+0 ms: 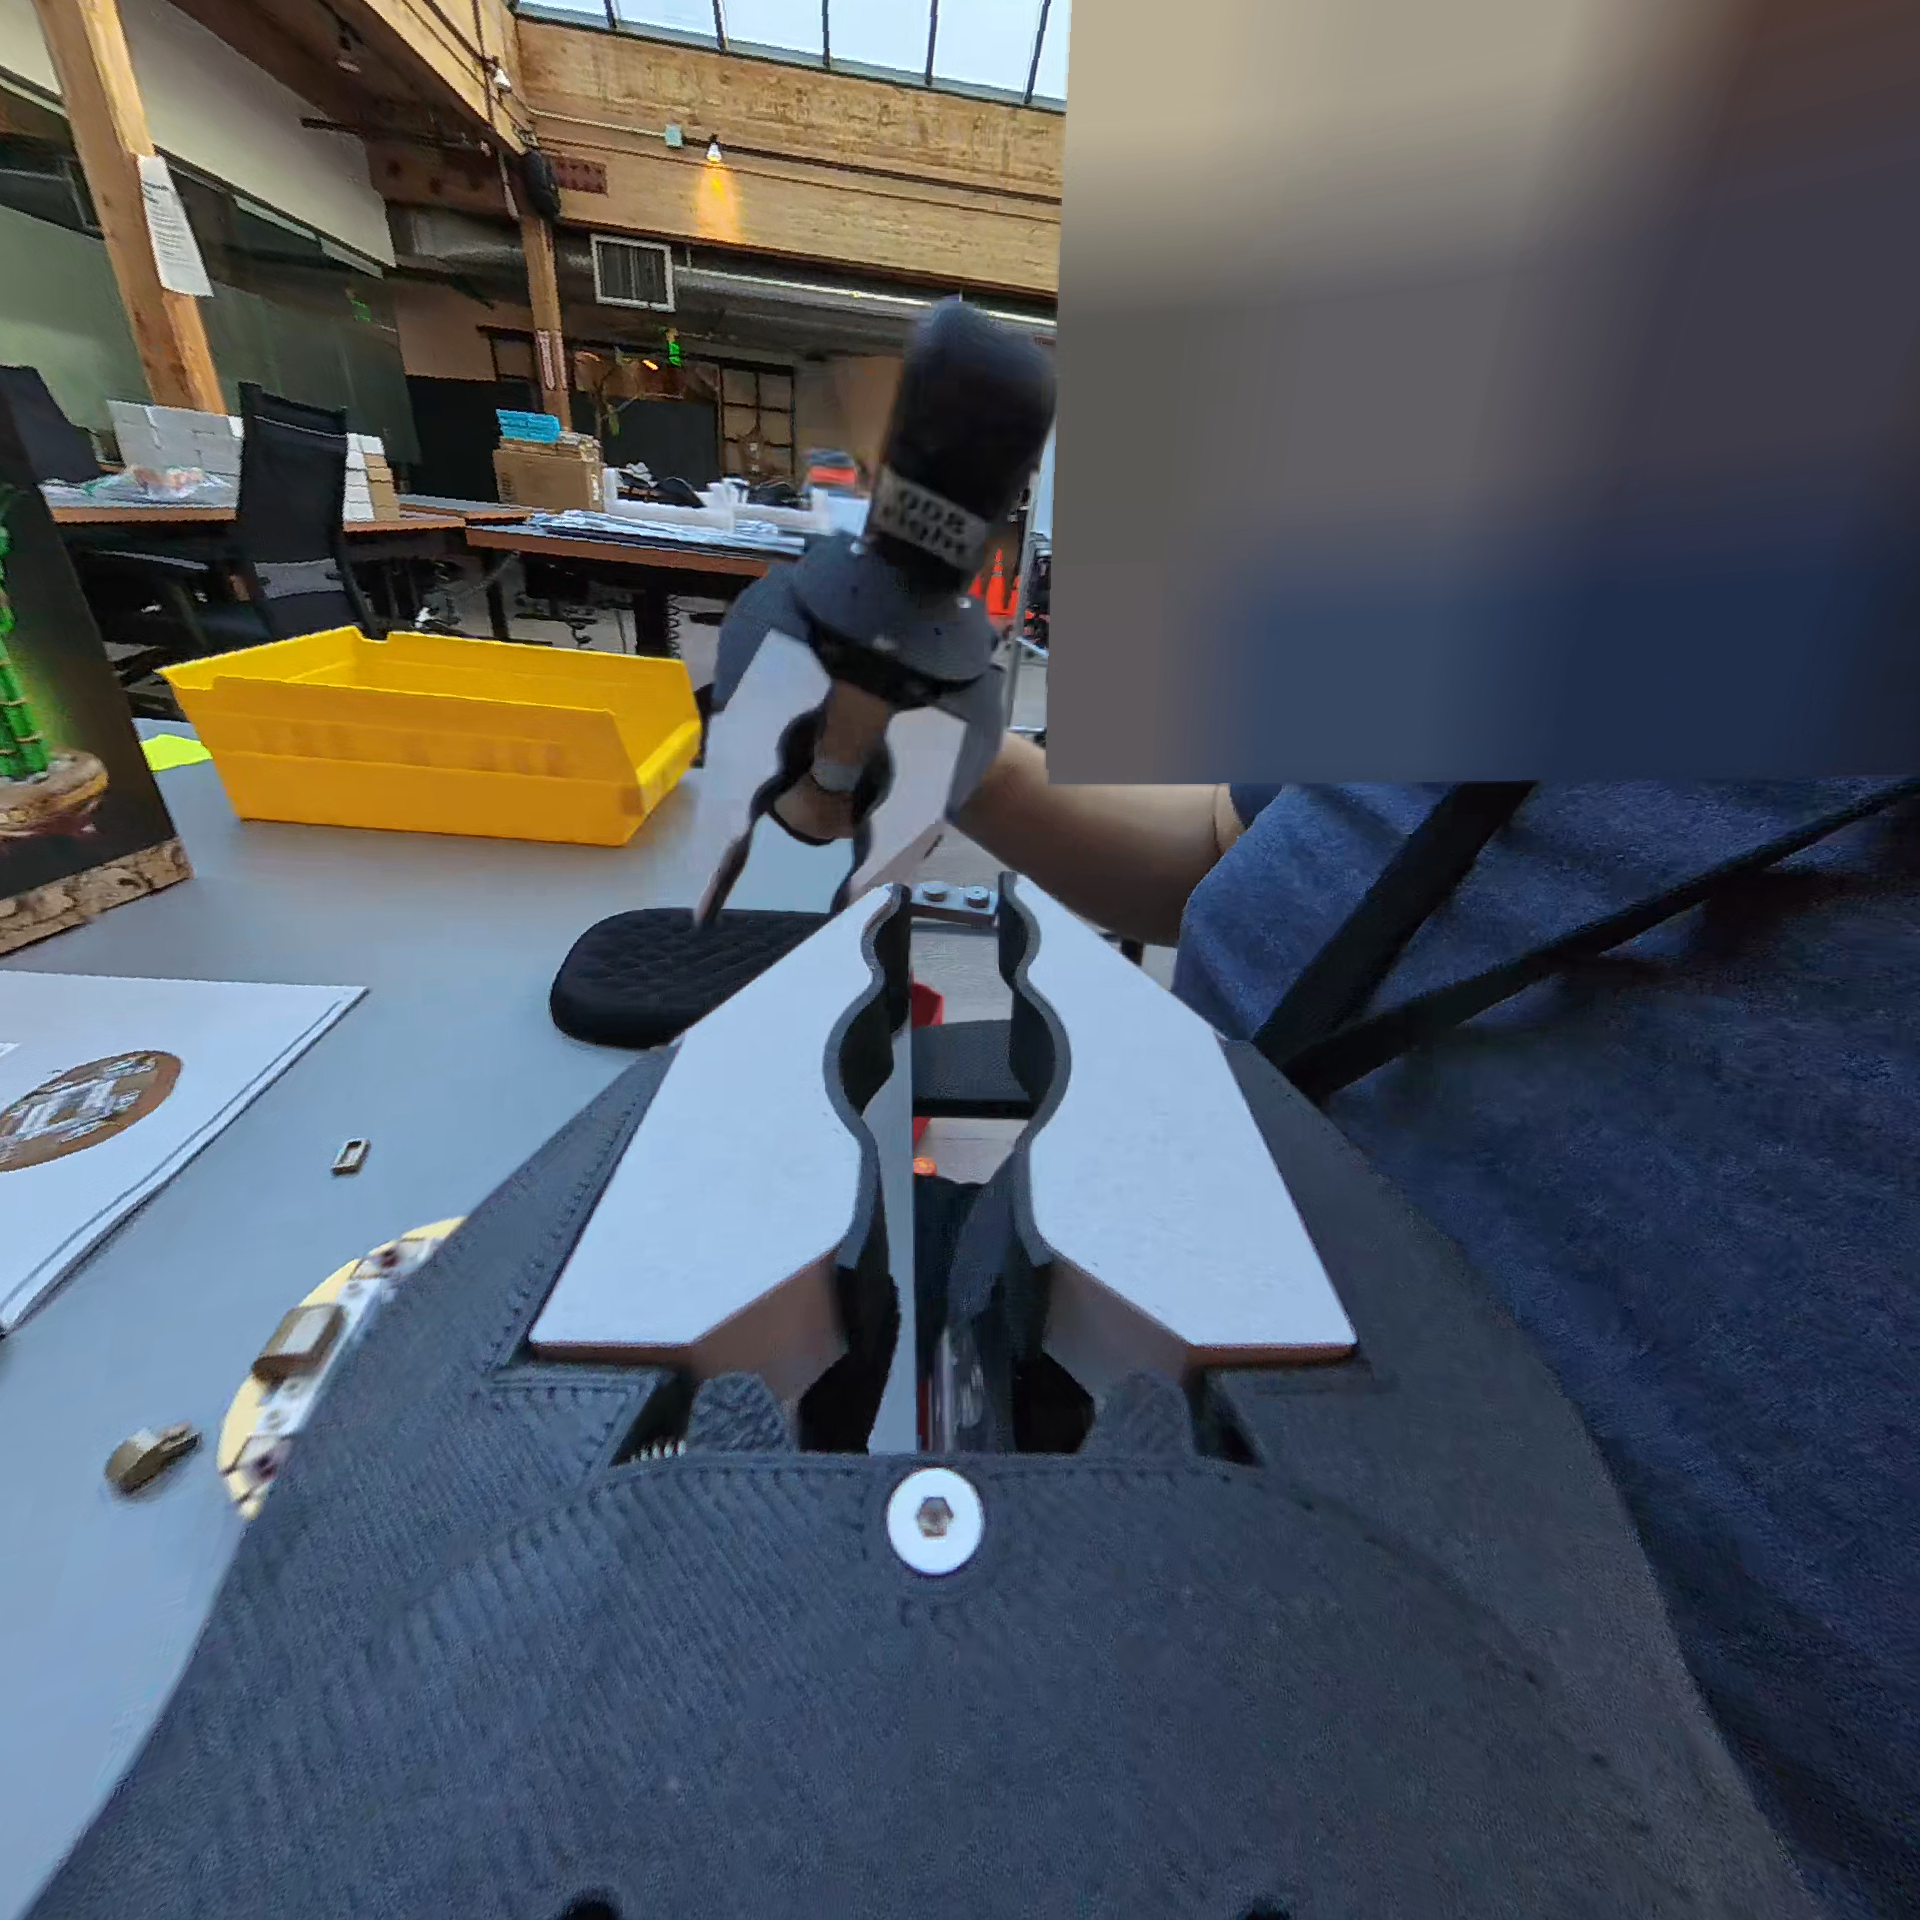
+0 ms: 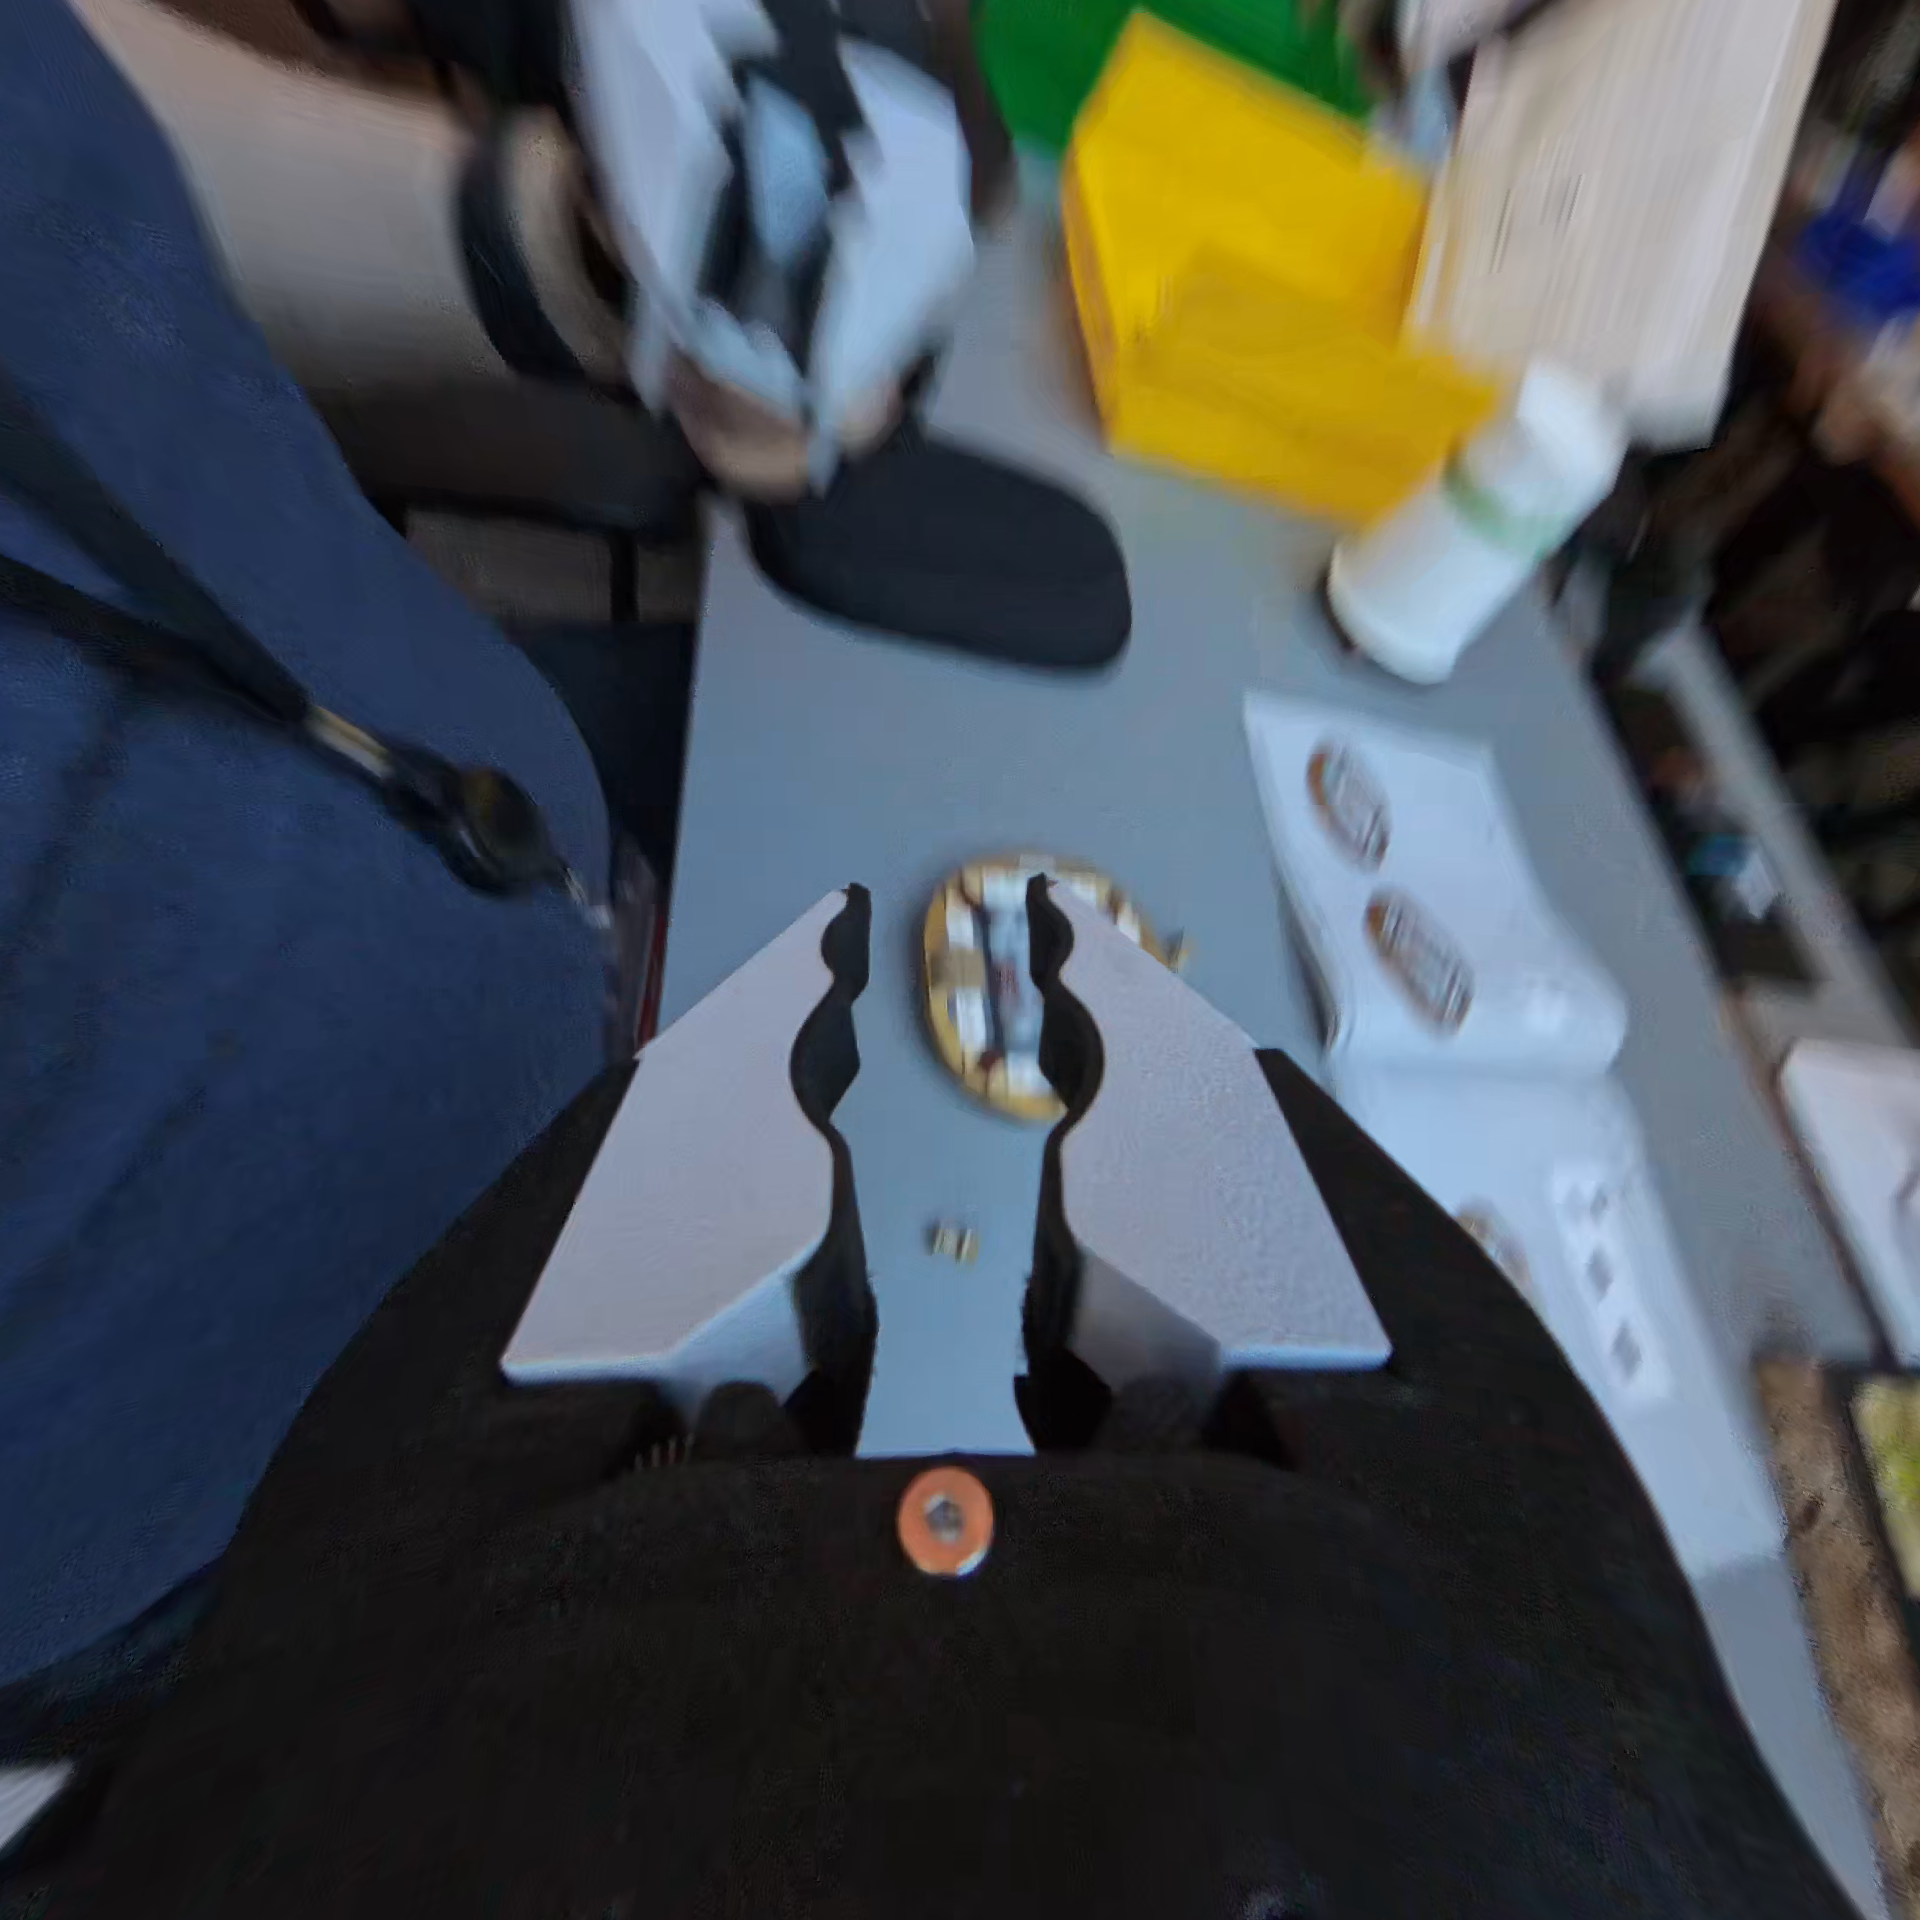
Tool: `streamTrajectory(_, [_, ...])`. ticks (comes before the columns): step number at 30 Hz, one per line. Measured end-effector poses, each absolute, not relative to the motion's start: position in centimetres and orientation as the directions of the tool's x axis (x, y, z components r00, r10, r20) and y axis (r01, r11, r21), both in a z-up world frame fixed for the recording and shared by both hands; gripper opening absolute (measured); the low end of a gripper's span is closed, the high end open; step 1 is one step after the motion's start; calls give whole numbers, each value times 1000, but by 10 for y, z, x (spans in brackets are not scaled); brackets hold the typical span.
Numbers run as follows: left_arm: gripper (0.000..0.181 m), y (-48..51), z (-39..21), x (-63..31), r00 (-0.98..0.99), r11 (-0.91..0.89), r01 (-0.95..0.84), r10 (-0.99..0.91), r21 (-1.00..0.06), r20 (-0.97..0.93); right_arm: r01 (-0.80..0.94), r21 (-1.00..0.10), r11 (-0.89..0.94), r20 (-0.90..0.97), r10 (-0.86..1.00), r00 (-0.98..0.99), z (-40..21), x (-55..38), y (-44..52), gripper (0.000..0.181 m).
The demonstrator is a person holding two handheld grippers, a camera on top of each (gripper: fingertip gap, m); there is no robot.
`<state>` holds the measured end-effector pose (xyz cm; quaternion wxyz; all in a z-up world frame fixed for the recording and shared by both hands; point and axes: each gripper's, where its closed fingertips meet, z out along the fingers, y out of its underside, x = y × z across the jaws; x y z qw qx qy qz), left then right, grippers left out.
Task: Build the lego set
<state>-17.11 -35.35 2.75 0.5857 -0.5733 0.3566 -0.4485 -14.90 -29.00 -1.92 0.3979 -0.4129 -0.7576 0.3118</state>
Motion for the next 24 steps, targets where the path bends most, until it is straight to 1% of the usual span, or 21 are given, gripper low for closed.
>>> streamTrajectory(1, [15,-355,32,-168,316,-72,139,-942,-988,113,227,-819,527,424,823,-378,7,-152,-314,30])
streamTrajectory(3, [14,-357,41,-163,257,-102,188,-955,-977,150,17,-780,625,578,732,-362,41,-154,-345,25])
streamTrajectory(4, [14,-358,46,-160,228,-118,207,-959,-971,165,-48,-742,668,644,692,-328,52,-156,-352,24])
streamTrajectory(6, [14,-360,54,-157,187,-138,240,-965,-961,185,-111,-672,732,730,629,-267,64,-160,-357,20])
streamTrajectory(8, [14,-361,60,-155,167,-153,263,-965,-953,201,-135,-642,754,755,593,-279,63,-165,-361,14])
streamTrajectory(9, [15,-361,62,-154,157,-161,270,-965,-949,208,-144,-638,756,759,587,-280,62,-167,-363,14])
streamTrajectory(12, [14,-362,65,-154,134,-183,285,-964,-941,228,-150,-632,760,765,582,-276,62,-171,-361,5])
streamTrajectory(15, [14,-361,65,-154,132,-186,305,-963,-934,235,-136,-677,723,724,621,-301,62,-171,-359,5])
streamTrajectory(17, [23,-354,68,-161,201,-144,319,-956,-937,215,-120,-709,695,691,650,-317,61,-172,-357,4])
streamTrajectory(19, [34,-348,68,-167,322,-34,272,-939,-962,124,-93,-747,658,649,693,-314,62,-172,-351,4])
streamTrajectory(20, [35,-349,69,-168,370,26,227,-927,-974,61,-74,-763,642,630,714,-306,63,-173,-347,4])
streamTrajectory(22, [34,-350,68,-166,458,154,84,-884,-984,-99,-85,-778,622,615,728,-303,67,-171,-346,4])
streamTrajectory(24, [28,-350,72,-164,531,297,-60,-799,-953,-283,-112,-789,604,604,729,-322,70,-168,-351,4])
